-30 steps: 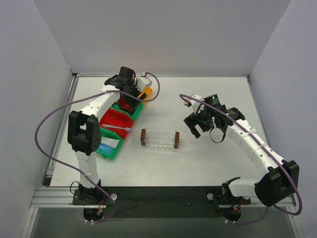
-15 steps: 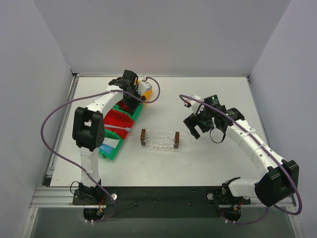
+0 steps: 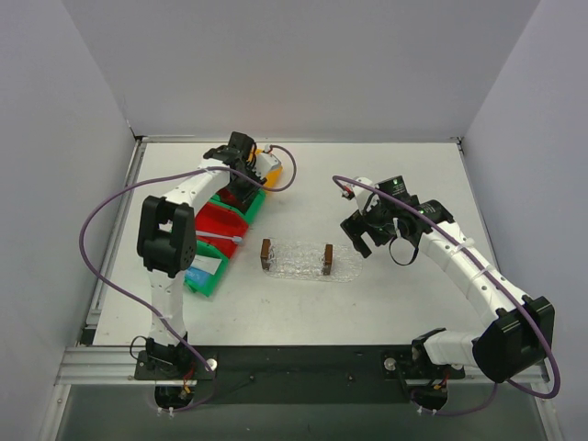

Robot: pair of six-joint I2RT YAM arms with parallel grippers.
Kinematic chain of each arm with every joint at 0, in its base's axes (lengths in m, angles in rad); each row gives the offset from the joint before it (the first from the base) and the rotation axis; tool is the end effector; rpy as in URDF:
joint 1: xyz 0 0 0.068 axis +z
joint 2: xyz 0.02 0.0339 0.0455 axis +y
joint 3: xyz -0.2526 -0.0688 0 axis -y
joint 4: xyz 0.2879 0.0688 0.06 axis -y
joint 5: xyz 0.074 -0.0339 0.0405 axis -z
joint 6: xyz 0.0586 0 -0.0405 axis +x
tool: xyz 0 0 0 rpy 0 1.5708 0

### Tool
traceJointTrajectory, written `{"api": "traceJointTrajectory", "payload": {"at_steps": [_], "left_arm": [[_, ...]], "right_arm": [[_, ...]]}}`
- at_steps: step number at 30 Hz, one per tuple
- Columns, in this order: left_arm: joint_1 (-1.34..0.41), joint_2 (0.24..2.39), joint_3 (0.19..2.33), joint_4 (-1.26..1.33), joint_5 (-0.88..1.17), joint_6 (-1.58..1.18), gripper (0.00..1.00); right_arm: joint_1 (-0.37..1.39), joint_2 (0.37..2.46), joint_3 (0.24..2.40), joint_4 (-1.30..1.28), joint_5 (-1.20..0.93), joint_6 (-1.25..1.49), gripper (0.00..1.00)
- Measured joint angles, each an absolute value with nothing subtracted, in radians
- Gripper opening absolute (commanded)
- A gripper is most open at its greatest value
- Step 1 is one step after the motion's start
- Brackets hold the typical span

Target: Prepare toiletry sets of a toothbrush and toothpaste on the tray

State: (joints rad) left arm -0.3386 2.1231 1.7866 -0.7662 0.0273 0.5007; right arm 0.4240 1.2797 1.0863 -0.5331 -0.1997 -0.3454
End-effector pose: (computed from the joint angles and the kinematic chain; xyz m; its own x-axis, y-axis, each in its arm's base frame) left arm 0.4748 -0.1689 0.1718 -0.5735 0.7107 -0.4075 0.7056 0.6812 0.1952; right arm 0.3049 0.1504 0.2717 -0.3874 -0.5389 -0.7480 -0.7116 0.6906 -0.1291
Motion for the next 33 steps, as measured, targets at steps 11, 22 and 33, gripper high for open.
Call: {"api": "traceJointTrajectory", "payload": {"at_steps": [11, 22, 33], "left_arm": [[-0.338, 2.127, 1.793, -0.791, 0.02, 0.484, 0.1], [-0.338, 2.141, 1.915, -0.913, 0.02, 0.484, 0.0], [-0.344, 2.058, 1.983, -1.021, 0.089, 0.51, 0.0]], "right_arm": [[0.423, 1.28, 1.078, -0.534, -0.201, -0.352, 0.9], [0.418, 1.28, 1.077, -0.533, -0.211, -0.352, 0.9], [0.381, 1.269, 1.081, -0.533, -0.214, -0.32, 0.9]]}}
